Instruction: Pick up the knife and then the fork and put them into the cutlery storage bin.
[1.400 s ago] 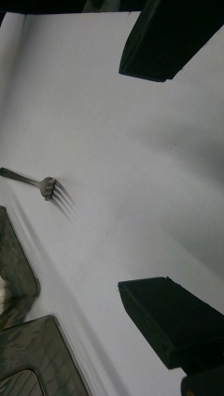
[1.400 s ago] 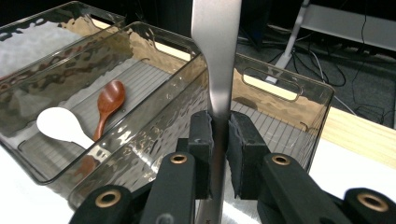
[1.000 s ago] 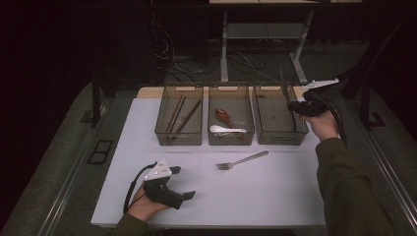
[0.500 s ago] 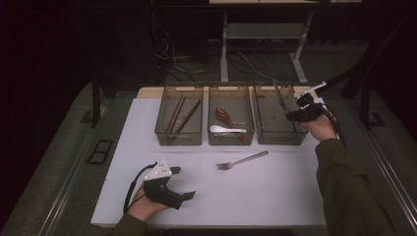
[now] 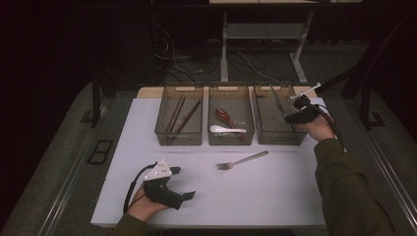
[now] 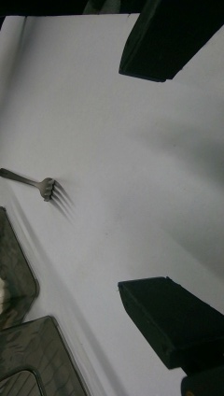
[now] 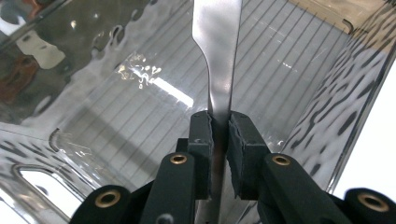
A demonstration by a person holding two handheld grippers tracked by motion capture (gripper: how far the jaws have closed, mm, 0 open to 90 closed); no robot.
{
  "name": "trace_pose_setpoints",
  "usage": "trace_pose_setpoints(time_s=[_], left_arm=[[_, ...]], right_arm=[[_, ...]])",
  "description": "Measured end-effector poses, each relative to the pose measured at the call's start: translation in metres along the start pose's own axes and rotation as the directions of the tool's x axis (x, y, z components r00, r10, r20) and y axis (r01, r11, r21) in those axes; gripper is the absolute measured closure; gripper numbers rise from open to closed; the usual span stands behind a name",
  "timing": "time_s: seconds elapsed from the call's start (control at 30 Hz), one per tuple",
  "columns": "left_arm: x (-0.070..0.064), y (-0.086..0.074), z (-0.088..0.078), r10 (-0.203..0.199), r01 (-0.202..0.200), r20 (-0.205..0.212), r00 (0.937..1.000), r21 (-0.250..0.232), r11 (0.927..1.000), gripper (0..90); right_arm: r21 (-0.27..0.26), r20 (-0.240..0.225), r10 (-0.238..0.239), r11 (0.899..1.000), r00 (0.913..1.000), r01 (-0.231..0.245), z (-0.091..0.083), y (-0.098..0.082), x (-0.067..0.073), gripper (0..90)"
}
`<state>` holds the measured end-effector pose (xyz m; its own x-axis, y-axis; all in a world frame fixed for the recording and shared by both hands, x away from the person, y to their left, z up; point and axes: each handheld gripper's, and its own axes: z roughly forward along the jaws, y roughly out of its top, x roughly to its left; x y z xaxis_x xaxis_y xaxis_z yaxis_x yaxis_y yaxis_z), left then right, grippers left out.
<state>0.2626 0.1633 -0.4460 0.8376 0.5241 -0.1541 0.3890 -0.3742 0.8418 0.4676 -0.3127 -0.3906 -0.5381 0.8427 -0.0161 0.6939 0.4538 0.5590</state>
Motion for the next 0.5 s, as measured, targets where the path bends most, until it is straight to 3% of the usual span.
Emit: trace_pose_setpoints(time_s=[0.13,0.27,0.5], left_arm=[[0.0,0.0,0.0,0.0,0.0,0.001,1.0,0.001,1.0,0.0],[0.0,0.0,0.0,0.001,-0.001,0.001,1.0,0.002,1.0,0.0],[-0.001,0.0,0.0,0.005,-0.005,0.002,1.0,0.003,1.0,0.0]], right_arm=[[0.017,0.004,0.008,1.0,1.0,-0.008,0.002,0.0,0.0,78.2],[-0.031,-0.007,0.024,0.999,0.9997,-0.025,-0.002,0.002,-0.001,73.7],[-0.102,-0.045,0.064,0.992,0.9969,-0.068,-0.012,0.002,-0.001,58.1]])
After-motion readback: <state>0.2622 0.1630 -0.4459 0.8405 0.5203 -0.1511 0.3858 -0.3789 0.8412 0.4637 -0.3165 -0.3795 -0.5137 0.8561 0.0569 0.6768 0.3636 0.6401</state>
